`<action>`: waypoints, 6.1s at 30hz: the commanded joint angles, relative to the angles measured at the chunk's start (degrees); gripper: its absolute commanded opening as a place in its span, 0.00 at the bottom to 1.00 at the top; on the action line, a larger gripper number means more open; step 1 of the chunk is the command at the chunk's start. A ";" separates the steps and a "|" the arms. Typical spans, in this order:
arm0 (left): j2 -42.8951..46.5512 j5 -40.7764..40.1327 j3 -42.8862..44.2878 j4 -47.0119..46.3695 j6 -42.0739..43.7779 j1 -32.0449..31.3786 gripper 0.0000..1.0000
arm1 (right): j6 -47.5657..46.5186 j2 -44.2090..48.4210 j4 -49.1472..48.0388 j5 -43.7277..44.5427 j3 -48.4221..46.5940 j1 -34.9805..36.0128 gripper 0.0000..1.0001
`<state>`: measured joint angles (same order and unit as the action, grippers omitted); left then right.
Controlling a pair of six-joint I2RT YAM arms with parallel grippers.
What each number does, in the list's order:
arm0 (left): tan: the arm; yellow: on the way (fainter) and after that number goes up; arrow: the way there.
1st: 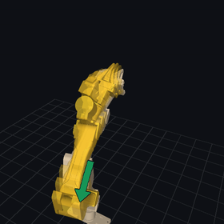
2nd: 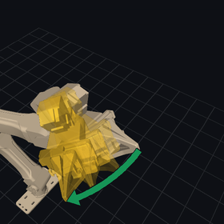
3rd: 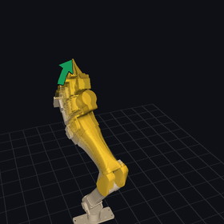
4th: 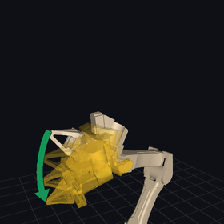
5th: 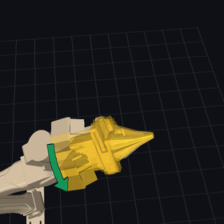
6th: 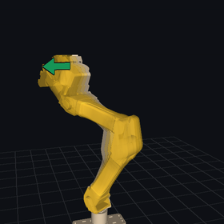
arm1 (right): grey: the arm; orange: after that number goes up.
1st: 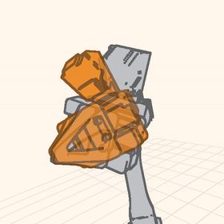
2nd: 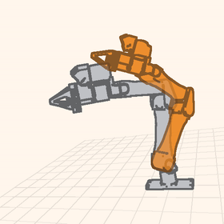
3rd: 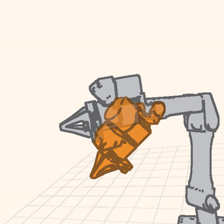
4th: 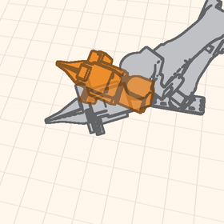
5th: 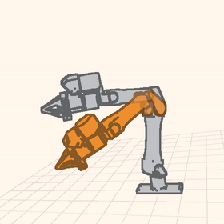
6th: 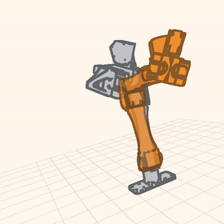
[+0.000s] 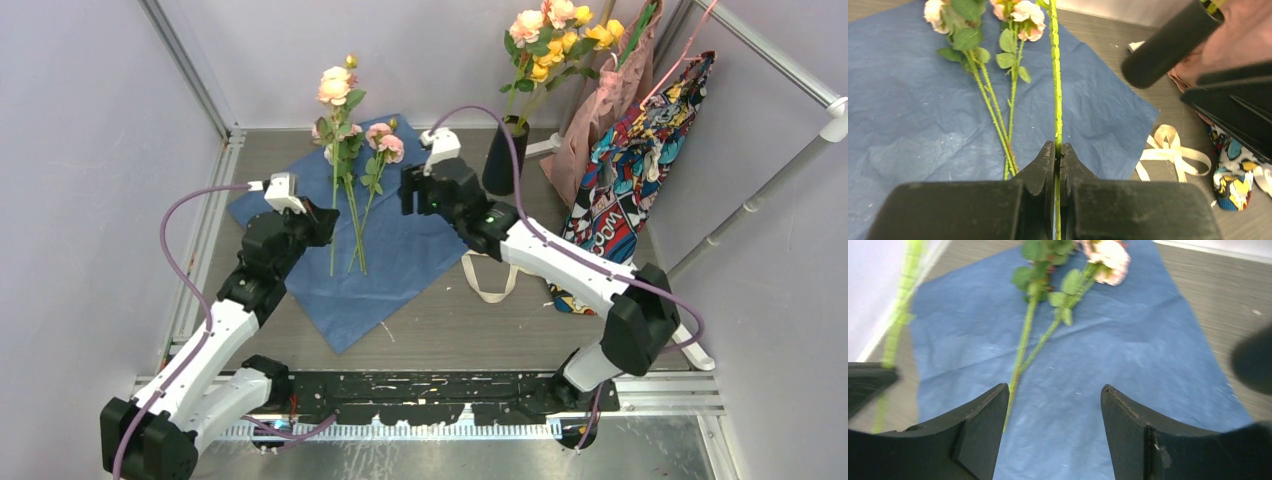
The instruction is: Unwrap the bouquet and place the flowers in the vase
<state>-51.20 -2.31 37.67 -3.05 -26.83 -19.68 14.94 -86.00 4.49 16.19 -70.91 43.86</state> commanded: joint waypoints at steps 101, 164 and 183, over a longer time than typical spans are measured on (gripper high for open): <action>2.64 0.99 -5.50 -6.37 3.93 -3.09 1.00 | -22.19 -8.85 4.46 13.54 -40.64 -25.08 0.01; -1.61 -0.90 -5.50 -6.88 5.47 -3.09 0.97 | -13.00 -16.19 0.39 0.20 -34.65 -32.78 0.01; -8.86 -4.70 3.04 7.36 0.81 -3.10 0.98 | -10.08 -8.00 -2.64 -2.35 -29.73 -32.79 0.82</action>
<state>-56.38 -4.54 34.39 -2.46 -23.27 -22.83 3.40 -104.12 7.75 14.83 -102.17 11.14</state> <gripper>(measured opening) 0.975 0.815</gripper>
